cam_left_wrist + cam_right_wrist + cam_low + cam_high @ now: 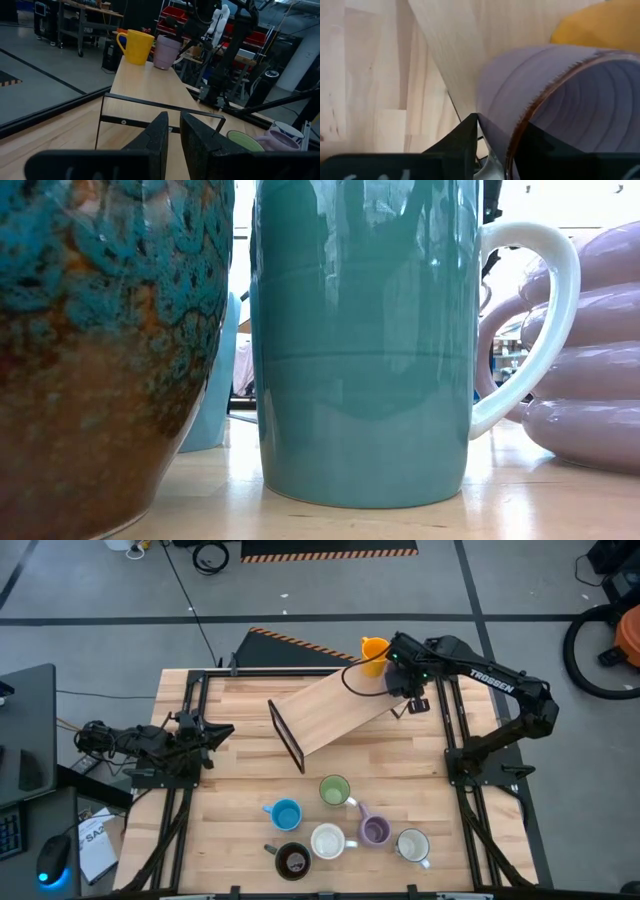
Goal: Place coffee mugs
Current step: Put the top purple mug on the shelf
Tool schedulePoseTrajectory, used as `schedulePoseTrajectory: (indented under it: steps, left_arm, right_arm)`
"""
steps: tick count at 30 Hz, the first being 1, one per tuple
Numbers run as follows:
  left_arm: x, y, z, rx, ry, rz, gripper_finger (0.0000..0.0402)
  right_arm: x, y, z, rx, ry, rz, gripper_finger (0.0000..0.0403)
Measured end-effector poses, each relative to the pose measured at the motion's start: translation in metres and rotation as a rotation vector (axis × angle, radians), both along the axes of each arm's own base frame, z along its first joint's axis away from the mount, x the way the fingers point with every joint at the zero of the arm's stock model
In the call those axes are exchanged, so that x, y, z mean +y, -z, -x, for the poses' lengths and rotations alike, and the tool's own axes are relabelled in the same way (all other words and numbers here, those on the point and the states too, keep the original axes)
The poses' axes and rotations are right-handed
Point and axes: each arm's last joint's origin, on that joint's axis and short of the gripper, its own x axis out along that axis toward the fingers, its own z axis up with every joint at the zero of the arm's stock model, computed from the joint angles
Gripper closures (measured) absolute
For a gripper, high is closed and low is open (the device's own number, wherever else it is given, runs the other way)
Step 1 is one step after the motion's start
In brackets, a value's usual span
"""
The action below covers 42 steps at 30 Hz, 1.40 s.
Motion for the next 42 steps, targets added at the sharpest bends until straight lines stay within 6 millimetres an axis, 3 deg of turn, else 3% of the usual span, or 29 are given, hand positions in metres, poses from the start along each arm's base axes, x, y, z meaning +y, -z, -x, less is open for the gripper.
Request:
schedulePoseTrajectory:
  steps: [16,36,42]
  left_arm:
    - [0.0000,0.0000,0.0000,-0.001,0.000,0.001,0.0347]
    - [0.0000,-0.0001,0.0000,-0.002,0.000,0.002,0.0347]
    - [0.0000,-0.0001,0.0000,-0.002,0.000,0.002,0.0347]
  right_arm:
    - [-0.0013,-0.0009,-0.0016,-0.049,0.112,0.004,0.0263]
    - [0.0049,-0.0039,-0.0016,-0.049,0.097,0.027,0.0262]
    - [0.0084,-0.0099,0.0032,-0.081,0.105,0.038,0.0245]
